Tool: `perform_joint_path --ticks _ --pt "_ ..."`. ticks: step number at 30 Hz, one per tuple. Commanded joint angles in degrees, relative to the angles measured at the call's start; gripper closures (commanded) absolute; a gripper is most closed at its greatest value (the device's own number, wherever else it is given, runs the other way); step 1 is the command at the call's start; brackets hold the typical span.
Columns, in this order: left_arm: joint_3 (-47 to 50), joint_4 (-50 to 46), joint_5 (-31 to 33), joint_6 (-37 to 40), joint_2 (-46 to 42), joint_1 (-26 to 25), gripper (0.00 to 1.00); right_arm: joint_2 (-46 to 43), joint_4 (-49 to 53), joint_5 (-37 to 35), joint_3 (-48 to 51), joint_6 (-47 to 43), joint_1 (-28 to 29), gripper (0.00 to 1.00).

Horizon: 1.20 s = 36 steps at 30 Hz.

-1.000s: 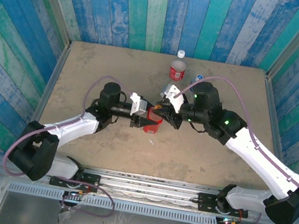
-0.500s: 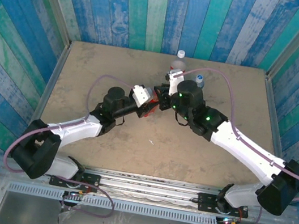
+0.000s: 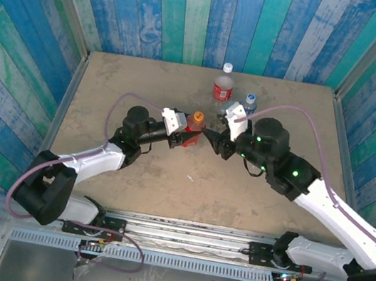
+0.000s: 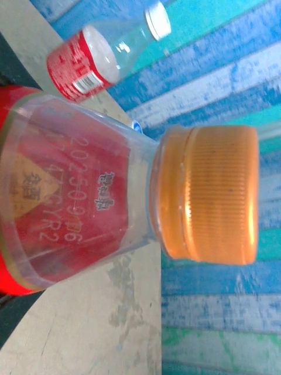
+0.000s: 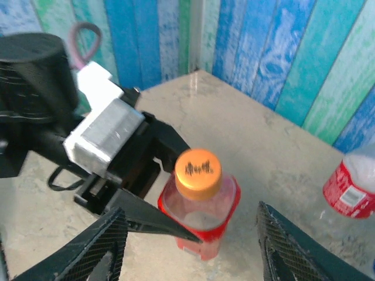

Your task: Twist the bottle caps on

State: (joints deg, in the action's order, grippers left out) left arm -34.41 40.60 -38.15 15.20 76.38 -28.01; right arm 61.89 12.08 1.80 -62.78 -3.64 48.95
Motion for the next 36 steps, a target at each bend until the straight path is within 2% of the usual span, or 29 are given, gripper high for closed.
perform_joint_path --ticks 1,4,9,12,19,24,26,27,29,30,33,36 --pt "0.0 -2.0 -5.8 2.9 -1.2 0.1 0.49 -1.1 4.1 2.9 -0.6 -5.5 0.3 0.37" --pt "-1.2 -4.4 -7.6 3.9 -1.1 0.1 0.49 0.4 5.2 2.9 -2.6 -5.8 0.7 0.36" --pt "-0.6 -2.6 -7.6 3.3 -0.5 0.1 0.48 7.2 4.5 3.7 -6.2 -4.7 1.3 0.35" --pt "-0.6 -3.0 -7.0 3.5 -0.5 0.1 0.48 10.0 4.4 2.9 -7.0 -3.4 1.4 0.39" --pt "-0.7 -3.8 -5.9 3.8 -1.0 0.0 0.48 11.5 4.4 2.7 -5.3 -2.4 1.4 0.66" --pt "0.1 -1.9 -5.8 2.9 -1.1 0.0 0.45 10.5 3.6 3.2 -4.7 -1.9 1.4 0.79" --pt "0.5 -1.4 -4.4 2.3 -1.3 0.1 0.39 10.1 3.4 2.5 -4.4 -1.3 1.3 0.80" --pt "0.7 -0.7 -3.6 1.9 -1.4 0.0 0.30 10.0 3.3 1.6 -4.1 -1.0 1.3 0.80" --pt "2.1 2.2 -1.7 0.0 -1.9 0.0 0.06 9.7 3.0 -1.4 -3.8 -0.1 1.4 0.81" --pt "2.9 3.4 -0.7 -1.1 -2.3 0.1 0.03 9.7 2.7 -3.7 -3.8 0.4 1.5 0.81" --pt "5.8 6.8 3.2 -5.1 -4.1 0.1 0.06 10.4 0.7 -11.8 -3.2 3.1 0.8 0.82" --pt "11.1 10.7 10.2 -10.5 -8.5 -0.1 0.06 13.1 -1.2 -12.3 -4.2 4.8 -1.6 0.82"
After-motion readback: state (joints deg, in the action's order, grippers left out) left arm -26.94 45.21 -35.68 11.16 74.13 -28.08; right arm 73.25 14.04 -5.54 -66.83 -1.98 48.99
